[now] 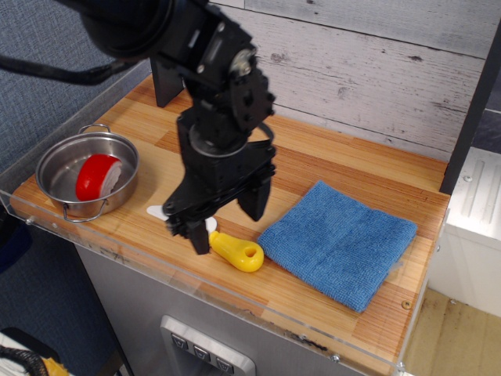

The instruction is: Move the yellow knife to the back right corner.

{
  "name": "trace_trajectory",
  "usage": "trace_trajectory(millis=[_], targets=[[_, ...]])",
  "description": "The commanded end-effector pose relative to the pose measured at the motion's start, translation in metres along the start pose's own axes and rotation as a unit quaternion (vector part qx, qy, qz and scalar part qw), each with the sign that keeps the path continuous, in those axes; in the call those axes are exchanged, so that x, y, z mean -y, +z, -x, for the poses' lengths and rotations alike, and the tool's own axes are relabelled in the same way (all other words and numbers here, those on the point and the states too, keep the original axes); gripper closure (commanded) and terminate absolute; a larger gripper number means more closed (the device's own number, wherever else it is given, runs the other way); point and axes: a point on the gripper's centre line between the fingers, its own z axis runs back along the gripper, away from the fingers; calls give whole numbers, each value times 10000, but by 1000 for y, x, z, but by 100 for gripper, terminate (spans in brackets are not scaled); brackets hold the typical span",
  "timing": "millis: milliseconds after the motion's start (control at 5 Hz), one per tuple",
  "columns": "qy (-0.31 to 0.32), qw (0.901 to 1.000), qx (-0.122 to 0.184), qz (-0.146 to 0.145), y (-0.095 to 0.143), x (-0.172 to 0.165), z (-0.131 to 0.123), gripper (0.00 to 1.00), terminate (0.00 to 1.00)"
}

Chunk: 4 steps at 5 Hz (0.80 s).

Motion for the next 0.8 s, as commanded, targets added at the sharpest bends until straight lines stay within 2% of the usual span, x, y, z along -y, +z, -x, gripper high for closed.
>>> trace_trajectory(millis=[0,600], targets=[[-116,9998,104,-120,-11,-4,3,0,0],[-237,9986,229,-417,-28,-8,5,0,0]])
